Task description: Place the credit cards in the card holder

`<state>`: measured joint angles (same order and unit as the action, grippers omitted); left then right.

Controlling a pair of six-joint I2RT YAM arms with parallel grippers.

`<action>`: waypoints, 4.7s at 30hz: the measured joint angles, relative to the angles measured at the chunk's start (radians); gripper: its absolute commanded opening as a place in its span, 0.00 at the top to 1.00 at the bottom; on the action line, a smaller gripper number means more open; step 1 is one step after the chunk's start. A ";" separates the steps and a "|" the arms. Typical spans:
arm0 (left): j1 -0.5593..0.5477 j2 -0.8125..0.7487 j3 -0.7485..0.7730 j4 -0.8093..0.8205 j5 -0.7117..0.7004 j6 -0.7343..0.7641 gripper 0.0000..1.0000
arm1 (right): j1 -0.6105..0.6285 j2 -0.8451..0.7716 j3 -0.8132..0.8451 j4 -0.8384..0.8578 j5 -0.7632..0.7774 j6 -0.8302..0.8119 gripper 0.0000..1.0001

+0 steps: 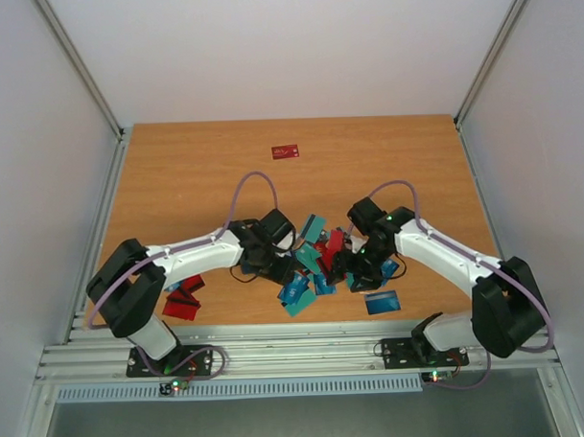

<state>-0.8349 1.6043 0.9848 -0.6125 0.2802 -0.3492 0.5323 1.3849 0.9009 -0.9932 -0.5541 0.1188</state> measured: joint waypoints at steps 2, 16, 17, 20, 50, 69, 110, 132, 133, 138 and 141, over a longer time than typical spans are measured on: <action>-0.021 0.019 0.000 -0.012 -0.053 -0.030 0.53 | 0.000 -0.037 -0.036 0.006 -0.015 0.010 0.28; -0.156 0.210 0.128 -0.054 -0.183 -0.143 0.53 | 0.000 -0.196 -0.101 -0.024 -0.109 0.011 0.28; -0.177 0.213 0.130 -0.045 -0.185 -0.153 0.54 | 0.000 -0.216 -0.108 -0.033 -0.109 0.011 0.28; -0.237 0.214 0.119 -0.009 -0.182 -0.191 0.56 | 0.000 -0.263 -0.127 -0.049 -0.102 0.025 0.28; -0.284 -0.029 -0.123 0.018 -0.145 -0.324 0.57 | 0.196 -0.256 -0.468 0.561 -0.094 0.591 0.27; -0.242 -0.023 -0.118 0.188 -0.006 -0.275 0.83 | 0.326 -0.161 -0.584 0.838 -0.044 0.687 0.33; -0.220 0.072 -0.181 0.384 0.116 -0.324 0.85 | 0.339 -0.023 -0.644 1.209 -0.138 0.673 0.93; -0.132 -0.324 -0.088 0.031 -0.035 -0.266 0.45 | 0.337 -0.185 -0.353 0.658 -0.095 0.497 0.99; -0.114 -0.367 -0.081 0.002 -0.041 -0.253 0.45 | 0.337 -0.195 -0.311 0.607 -0.090 0.464 0.99; 0.009 -0.547 -0.068 -0.099 0.035 -0.194 0.44 | 0.330 -0.217 -0.130 0.407 -0.096 0.283 0.99; 0.078 -0.633 -0.066 -0.130 0.135 -0.154 0.44 | 0.321 -0.231 -0.045 0.312 -0.132 0.168 0.99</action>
<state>-0.7570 0.9714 0.9192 -0.7422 0.4152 -0.5037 0.8536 1.1542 0.8562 -0.6811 -0.6865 0.2871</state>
